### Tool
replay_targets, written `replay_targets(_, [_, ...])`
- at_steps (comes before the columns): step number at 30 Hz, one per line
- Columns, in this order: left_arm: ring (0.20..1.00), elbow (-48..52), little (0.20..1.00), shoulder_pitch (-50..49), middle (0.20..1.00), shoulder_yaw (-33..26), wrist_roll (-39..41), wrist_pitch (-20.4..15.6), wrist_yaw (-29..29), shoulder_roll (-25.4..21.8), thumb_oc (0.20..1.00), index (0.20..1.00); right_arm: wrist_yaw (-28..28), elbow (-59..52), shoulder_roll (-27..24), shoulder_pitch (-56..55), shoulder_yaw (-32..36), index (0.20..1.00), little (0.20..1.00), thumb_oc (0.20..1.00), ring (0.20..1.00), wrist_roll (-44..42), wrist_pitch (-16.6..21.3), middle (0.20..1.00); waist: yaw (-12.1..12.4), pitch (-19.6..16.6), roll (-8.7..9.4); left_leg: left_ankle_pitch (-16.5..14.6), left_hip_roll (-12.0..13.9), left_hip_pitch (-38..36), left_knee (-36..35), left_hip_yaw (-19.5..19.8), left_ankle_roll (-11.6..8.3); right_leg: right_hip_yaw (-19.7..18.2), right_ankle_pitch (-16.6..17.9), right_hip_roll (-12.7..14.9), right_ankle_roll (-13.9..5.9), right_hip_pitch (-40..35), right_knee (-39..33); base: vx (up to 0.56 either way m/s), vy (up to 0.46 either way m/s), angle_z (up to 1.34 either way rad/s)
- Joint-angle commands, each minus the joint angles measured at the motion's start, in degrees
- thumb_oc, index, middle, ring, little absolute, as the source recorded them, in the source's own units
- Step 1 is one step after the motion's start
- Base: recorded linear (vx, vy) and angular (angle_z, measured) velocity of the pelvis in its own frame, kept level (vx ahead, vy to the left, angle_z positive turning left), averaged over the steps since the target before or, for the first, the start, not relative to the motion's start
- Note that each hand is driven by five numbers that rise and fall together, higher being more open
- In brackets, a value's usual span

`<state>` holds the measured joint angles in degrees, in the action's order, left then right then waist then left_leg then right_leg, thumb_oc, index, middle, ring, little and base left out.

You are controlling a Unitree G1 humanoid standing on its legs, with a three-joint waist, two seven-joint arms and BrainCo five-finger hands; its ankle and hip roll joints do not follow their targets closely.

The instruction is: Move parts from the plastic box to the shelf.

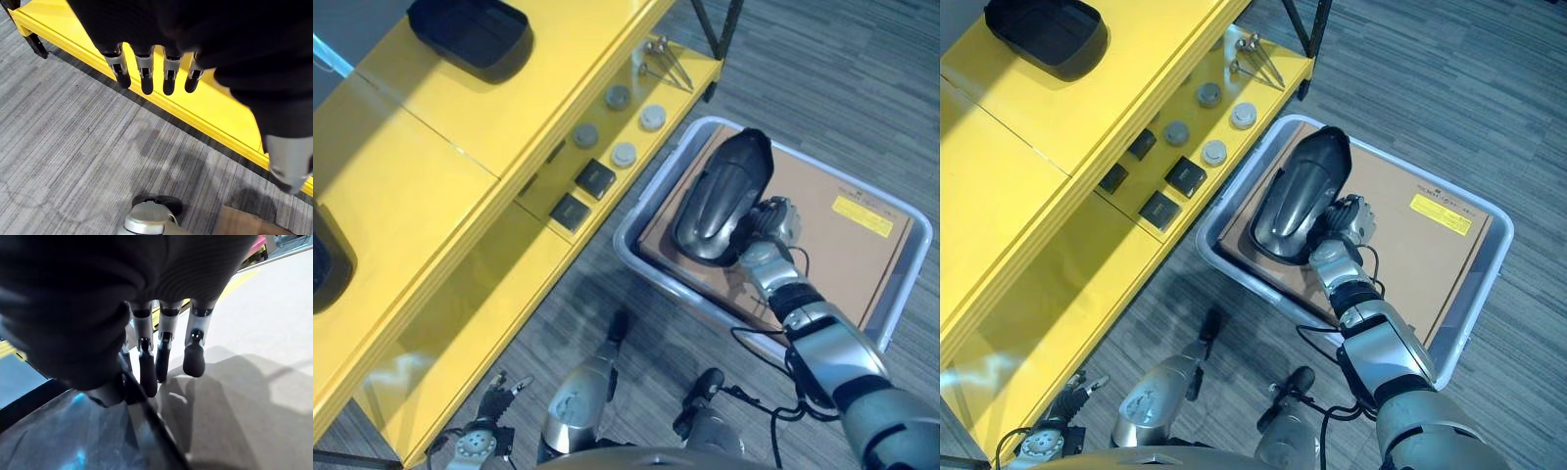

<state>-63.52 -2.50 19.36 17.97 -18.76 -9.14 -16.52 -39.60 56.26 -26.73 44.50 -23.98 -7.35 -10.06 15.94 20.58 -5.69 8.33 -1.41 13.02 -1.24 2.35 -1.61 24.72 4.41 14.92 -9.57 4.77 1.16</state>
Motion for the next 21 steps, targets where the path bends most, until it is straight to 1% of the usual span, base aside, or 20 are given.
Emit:
replay_targets(1, [1.000,-0.56,1.000,3.31,1.000,2.68,1.52,-1.69,-0.42,-0.77,1.000,1.000,0.70,6.17,2.05,-7.85,-0.61,0.200,0.200,0.200,0.200,-5.04,-1.26,0.200,1.79,1.85,-0.01,-2.58,2.57,3.30,0.59,-2.22,-0.71,-2.82,0.77,4.56,-1.93,3.45,2.40,0.00,-0.059,0.08])
replay_targets(2, [1.000,-0.22,1.000,3.23,1.000,2.50,1.41,-2.46,-0.36,-0.86,1.000,1.000,-1.11,5.15,0.86,-8.37,0.74,0.200,0.200,0.200,0.200,-7.74,1.96,0.200,1.45,1.50,0.20,-2.72,2.84,2.63,0.44,-2.53,-0.76,-2.84,0.88,4.42,-1.94,3.05,2.23,0.01,-0.074,0.11])
replay_targets(3, [1.000,0.41,1.000,3.04,1.000,2.15,1.89,-2.86,-0.22,-1.05,1.000,1.000,-2.65,3.35,-0.20,-8.80,1.76,0.200,0.200,0.200,0.200,-9.81,4.19,0.200,1.12,1.20,0.50,-2.78,3.07,2.00,0.36,-2.73,-0.85,-2.97,0.90,4.10,-1.94,2.57,2.03,0.01,-0.096,0.13])
replay_targets(5, [1.000,1.84,1.000,2.60,1.000,1.17,1.46,-3.39,-0.03,-1.40,1.000,1.000,-4.54,-0.23,-1.95,-9.76,3.67,0.200,0.200,0.200,0.200,-12.03,6.93,0.200,0.53,0.64,1.05,-2.92,3.46,1.05,0.18,-3.05,-0.97,-3.20,0.88,3.74,-1.94,1.99,1.83,0.04,-0.091,0.07])
replay_targets(6, [1.000,3.80,1.000,1.88,1.000,0.24,0.15,-4.27,0.02,-1.93,1.000,1.000,-6.62,-4.52,-3.72,-11.11,6.24,0.200,0.200,0.200,0.200,-12.98,9.91,0.200,-0.10,-0.05,1.63,-3.12,3.88,0.06,0.04,-3.40,-1.09,-3.51,0.87,3.36,-1.97,1.41,1.65,0.07,-0.109,-0.02])
replay_targets(8, [1.000,7.52,1.000,1.04,1.000,-0.74,-2.12,-4.17,-0.36,-3.11,1.000,1.000,-7.54,-10.30,-6.21,-12.75,10.26,0.200,0.200,0.200,0.200,-12.12,11.70,0.200,-0.91,-0.99,2.33,-3.31,4.37,-1.30,-0.31,-3.84,-1.23,-3.93,0.94,3.00,-2.04,0.65,1.40,0.10,-0.110,-0.10])
replay_targets(9, [1.000,11.61,1.000,0.56,1.000,-1.13,-2.49,-4.41,0.50,-4.44,1.000,1.000,-7.65,-15.95,-8.39,-14.37,13.80,0.200,0.200,0.200,0.200,-11.82,12.70,0.200,-1.80,-2.16,2.97,-3.43,4.89,-2.85,-0.83,-4.51,-1.33,-4.45,1.03,2.61,-2.09,-0.33,1.01,0.11,-0.095,-0.21])
replay_targets(12, [1.000,17.98,1.000,0.37,1.000,-1.83,-1.28,-3.39,2.12,-5.59,1.000,1.000,-7.60,-22.55,-9.77,-15.89,16.75,0.200,0.200,0.200,0.200,-11.29,11.79,0.200,-2.82,-3.48,3.48,-3.50,5.42,-4.71,-1.50,-5.23,-1.52,-4.99,1.16,2.17,-2.10,-1.64,0.29,0.08,-0.067,-0.29])
replay_targets(13, [1.000,21.81,1.000,0.63,1.000,-2.11,-0.02,-1.41,3.07,-6.20,1.000,1.000,-7.20,-25.76,-10.12,-16.64,17.70,0.200,0.200,0.200,0.200,-11.44,10.59,0.200,-3.35,-4.20,3.71,-3.57,5.69,-5.56,-1.73,-5.58,-1.60,-5.22,1.26,2.01,-2.13,-2.23,-0.06,0.09,-0.066,-0.33])
replay_targets(15, [1.000,27.34,1.000,1.52,1.000,-1.94,1.06,0.06,4.75,-7.01,1.000,1.000,-6.57,-30.76,-10.03,-18.07,18.56,0.200,0.200,0.200,0.200,-10.48,8.43,0.200,-4.36,-5.54,4.11,-3.64,6.03,-6.82,-1.86,-6.19,-1.66,-5.76,1.60,1.78,-2.07,-3.17,-0.73,0.09,-0.056,-0.20])
replay_targets(16, [1.000,29.60,1.000,1.98,1.000,-1.69,1.71,1.26,5.26,-7.39,1.000,1.000,-6.06,-31.92,-9.90,-18.53,18.74,0.200,0.200,0.200,0.200,-10.30,7.85,0.200,-4.64,-5.82,4.21,-3.72,6.24,-7.55,-1.91,-6.45,-1.74,-5.93,1.67,1.69,-2.06,-3.75,-0.97,0.13,-0.057,-0.22])
replay_targets(17, [1.000,33.68,1.000,3.48,1.000,-0.99,2.62,3.10,7.06,-7.71,1.000,1.000,-4.64,-33.85,-9.44,-19.18,18.47,0.200,0.200,0.200,0.200,-9.40,6.56,0.200,-5.55,-7.04,4.43,-3.91,6.57,-8.85,-2.03,-6.94,-1.89,-6.55,1.84,1.44,-1.96,-4.77,-1.71,0.14,-0.059,-0.26])
replay_targets(18, [1.000,35.80,1.000,4.61,1.000,-0.50,3.10,3.85,8.32,-7.63,1.000,1.000,-3.74,-34.57,-9.22,-19.50,18.35,0.200,0.200,0.200,0.200,-8.63,5.76,0.200,-6.08,-7.73,4.54,-3.99,6.74,-9.51,-2.11,-7.08,-1.94,-7.03,1.96,1.24,-1.92,-5.27,-2.16,0.18,-0.073,-0.25])
replay_targets(19, [1.000,39.97,1.000,6.70,1.000,0.43,5.53,7.32,9.75,-7.17,1.000,1.000,-1.57,-35.17,-8.51,-20.52,17.65,0.200,0.200,0.200,0.200,-6.89,5.37,0.200,-6.80,-8.82,4.72,-4.18,7.12,-10.71,-2.14,-7.55,-2.13,-7.43,2.08,1.02,-1.90,-6.33,-2.82,0.12,-0.049,-0.21])
replay_targets(20, [1.000,40.33,1.000,6.83,1.000,0.48,5.78,7.58,9.94,-7.15,1.000,1.000,-1.40,-35.25,-8.44,-20.61,17.60,0.200,0.200,0.200,0.200,-6.71,5.38,0.200,-6.84,-8.88,4.73,-4.19,7.16,-10.87,-2.17,-7.60,-2.15,-7.45,2.10,0.98,-1.90,-6.47,-2.91,0.12,-0.056,-0.25])
replay_targets(21, [1.000,43.13,1.000,9.30,1.000,1.33,7.95,9.84,11.82,-6.56,1.000,1.000,0.84,-36.17,-7.64,-21.09,16.16,0.200,0.200,0.200,0.200,-3.65,4.20,0.200,-7.48,-9.74,4.90,-4.33,7.43,-11.58,-2.11,-8.05,-2.16,-7.62,2.20,0.94,-1.94,-7.08,-3.27,0.08,-0.037,-0.29])
